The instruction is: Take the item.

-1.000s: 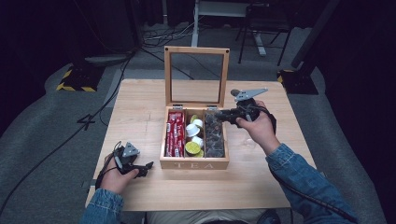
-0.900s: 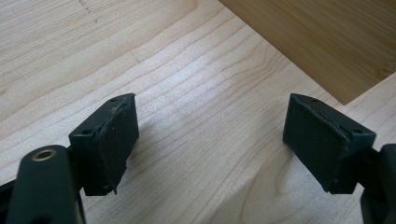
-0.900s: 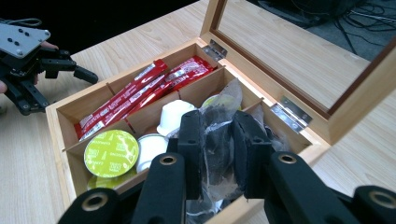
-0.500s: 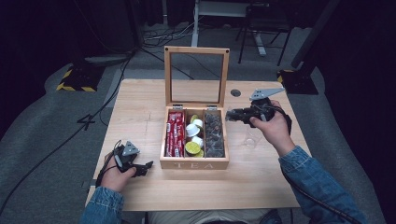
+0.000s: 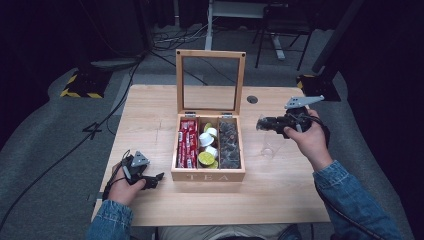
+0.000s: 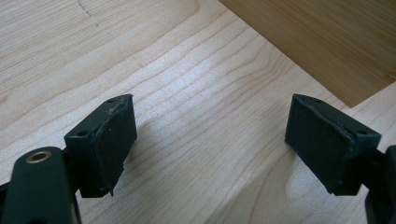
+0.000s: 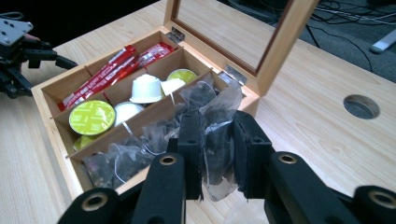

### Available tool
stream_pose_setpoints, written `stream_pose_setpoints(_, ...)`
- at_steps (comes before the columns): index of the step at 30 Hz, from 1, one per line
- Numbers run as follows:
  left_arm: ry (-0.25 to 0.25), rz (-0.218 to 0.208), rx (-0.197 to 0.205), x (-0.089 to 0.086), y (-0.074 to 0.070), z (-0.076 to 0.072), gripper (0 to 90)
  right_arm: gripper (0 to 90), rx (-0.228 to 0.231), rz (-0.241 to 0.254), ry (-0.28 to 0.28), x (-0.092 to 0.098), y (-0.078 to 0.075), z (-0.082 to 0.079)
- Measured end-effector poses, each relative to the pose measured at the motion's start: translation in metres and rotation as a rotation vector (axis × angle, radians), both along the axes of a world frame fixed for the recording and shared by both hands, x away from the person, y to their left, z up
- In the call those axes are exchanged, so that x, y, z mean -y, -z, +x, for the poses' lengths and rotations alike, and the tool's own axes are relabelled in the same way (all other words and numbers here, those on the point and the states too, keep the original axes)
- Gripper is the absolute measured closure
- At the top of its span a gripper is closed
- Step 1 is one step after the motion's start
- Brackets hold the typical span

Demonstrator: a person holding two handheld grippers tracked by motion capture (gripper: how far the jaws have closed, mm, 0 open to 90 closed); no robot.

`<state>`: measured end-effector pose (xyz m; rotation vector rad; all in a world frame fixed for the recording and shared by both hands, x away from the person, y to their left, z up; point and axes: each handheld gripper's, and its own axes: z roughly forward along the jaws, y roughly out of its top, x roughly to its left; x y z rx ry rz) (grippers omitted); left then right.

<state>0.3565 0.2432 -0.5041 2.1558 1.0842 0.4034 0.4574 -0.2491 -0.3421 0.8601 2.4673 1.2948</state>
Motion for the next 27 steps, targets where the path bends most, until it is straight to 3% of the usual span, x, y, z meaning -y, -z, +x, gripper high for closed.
stream_pose_setpoints(10, 0.002, 0.004, 0.002, 0.0, 0.0, 0.0, 16.9, 74.7, -0.008, -0.024, 0.035, 0.022, 0.005, -0.003)
stream_pose_setpoints(17, 0.003, 0.006, 0.003, 0.0, 0.0, 0.0, 17.0, 74.7, -0.013, -0.097, 0.058, 0.029, 0.014, -0.002)
stream_pose_setpoints(27, 0.0, 0.005, 0.0, 0.0, 0.0, 0.0, 17.1, 74.7, -0.072, -0.153, 0.079, 0.034, 0.037, 0.002)
